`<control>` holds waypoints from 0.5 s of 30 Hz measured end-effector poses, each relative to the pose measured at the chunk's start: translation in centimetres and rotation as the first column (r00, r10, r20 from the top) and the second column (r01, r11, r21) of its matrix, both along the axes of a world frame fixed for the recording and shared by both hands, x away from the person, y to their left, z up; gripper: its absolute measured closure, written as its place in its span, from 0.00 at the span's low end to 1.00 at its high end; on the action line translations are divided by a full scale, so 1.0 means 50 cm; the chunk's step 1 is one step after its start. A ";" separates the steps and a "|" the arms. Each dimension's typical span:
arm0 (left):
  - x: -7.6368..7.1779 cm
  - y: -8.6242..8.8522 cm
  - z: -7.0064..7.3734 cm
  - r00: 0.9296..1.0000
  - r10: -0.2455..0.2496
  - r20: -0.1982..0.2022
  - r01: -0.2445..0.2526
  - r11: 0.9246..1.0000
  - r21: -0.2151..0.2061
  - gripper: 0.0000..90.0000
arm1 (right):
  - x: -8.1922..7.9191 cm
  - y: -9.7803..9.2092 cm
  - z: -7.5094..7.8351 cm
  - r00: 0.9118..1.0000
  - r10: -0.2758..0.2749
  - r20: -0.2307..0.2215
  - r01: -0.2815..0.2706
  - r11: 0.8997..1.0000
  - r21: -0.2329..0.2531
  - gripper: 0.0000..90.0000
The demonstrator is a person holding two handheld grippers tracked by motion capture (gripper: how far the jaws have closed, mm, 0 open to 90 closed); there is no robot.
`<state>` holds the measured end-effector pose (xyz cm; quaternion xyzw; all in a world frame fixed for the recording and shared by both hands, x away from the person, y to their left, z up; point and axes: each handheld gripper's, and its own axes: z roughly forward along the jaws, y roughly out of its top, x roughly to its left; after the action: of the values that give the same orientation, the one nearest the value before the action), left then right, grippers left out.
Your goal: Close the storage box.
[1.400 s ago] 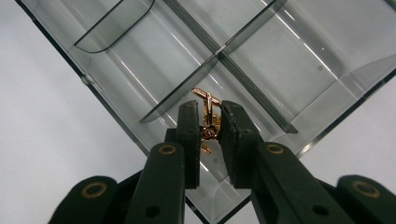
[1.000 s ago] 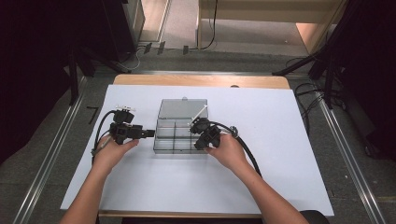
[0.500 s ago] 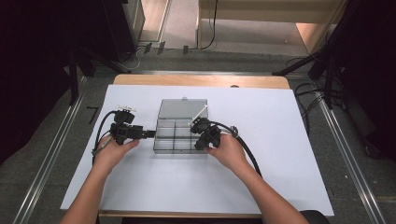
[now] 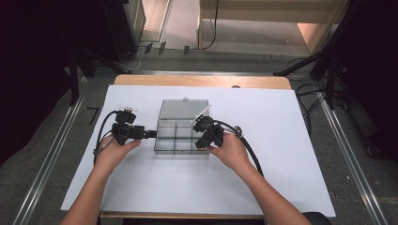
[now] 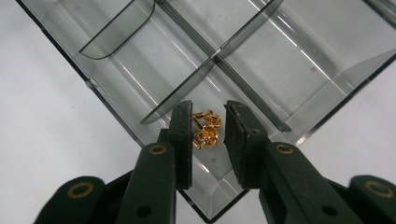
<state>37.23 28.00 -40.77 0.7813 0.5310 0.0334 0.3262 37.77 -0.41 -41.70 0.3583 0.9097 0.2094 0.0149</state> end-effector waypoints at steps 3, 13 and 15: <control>0.005 -0.005 0.001 1.000 -0.006 0.001 0.006 1.000 -0.001 0.36 | 0.000 -0.008 0.007 1.000 -0.013 0.002 0.012 1.000 0.021 0.80; 0.022 -0.022 0.004 1.000 0.015 -0.028 -0.014 1.000 0.008 0.39 | 0.005 -0.050 0.023 0.996 -0.087 0.024 0.084 0.992 0.092 0.72; 0.025 -0.023 0.005 0.999 0.016 -0.036 -0.016 1.000 0.000 0.40 | 0.006 -0.058 0.024 0.994 -0.104 0.032 0.101 0.990 0.096 0.72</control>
<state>38.50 26.85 -40.51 0.7775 0.5431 0.0217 0.3164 38.05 -3.30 -40.50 0.4010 0.8787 0.2577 0.0253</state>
